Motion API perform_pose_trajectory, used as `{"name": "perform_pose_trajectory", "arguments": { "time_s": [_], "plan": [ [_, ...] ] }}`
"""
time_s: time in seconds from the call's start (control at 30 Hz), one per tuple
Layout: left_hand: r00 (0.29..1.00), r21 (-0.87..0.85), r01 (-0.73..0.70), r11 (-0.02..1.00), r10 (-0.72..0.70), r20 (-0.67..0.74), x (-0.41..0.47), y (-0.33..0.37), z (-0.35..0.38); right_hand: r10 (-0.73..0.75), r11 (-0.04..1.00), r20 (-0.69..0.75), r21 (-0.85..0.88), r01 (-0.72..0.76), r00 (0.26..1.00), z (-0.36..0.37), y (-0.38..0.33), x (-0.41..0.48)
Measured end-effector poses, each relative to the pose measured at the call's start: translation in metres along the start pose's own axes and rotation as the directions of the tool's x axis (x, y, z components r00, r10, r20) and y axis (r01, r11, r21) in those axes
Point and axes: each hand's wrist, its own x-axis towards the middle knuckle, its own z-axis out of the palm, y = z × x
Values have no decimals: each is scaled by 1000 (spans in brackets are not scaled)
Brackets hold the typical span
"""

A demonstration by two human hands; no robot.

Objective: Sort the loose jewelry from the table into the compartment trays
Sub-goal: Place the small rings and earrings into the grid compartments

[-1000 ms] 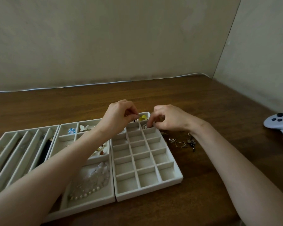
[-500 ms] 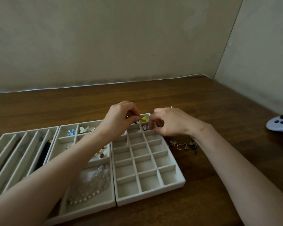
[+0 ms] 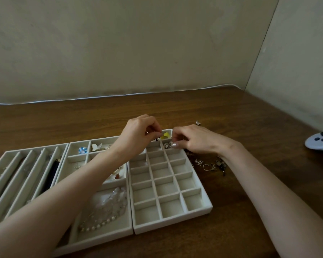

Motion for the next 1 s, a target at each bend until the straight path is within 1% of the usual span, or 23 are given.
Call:
{"name": "perform_pose_trajectory", "arguments": {
  "time_s": [0.27, 0.43, 0.5, 0.6, 0.67, 0.73, 0.87, 1.0],
  "plan": [
    [1000, -5, -2, 1000, 2, 3, 0, 0, 0, 47, 986, -51, 159, -38, 998, 0, 1, 2],
    [1000, -9, -2, 1000, 2, 5, 0, 0, 0, 62, 982, -36, 179, -55, 997, 0, 2, 2],
    [1000, -7, 2, 1000, -1, 14, 0, 1, 0, 72, 977, -78, 206, -55, 994, -2, 3, 1],
    [999, 12, 13, 1000, -14, 39, 0, 0, -1, 106, 972, -193, 229, -60, 975, -7, 9, -2],
    [999, 23, 22, 999, -23, 47, 0, -1, -2, 146, 972, -252, 217, -91, 957, -7, 15, -3],
    [998, 36, 24, 999, -26, 59, 0, -1, -2, 183, 974, -270, 182, -136, 945, -6, 20, -2],
    [995, 48, 26, 999, -30, 98, 0, 0, -2, 198, 979, -277, 101, -177, 940, -3, 25, 0],
    [991, 60, 11, 998, -19, 132, 0, -2, -1, 207, 978, -352, 69, -195, 913, -8, 28, -2]
  ]
}}
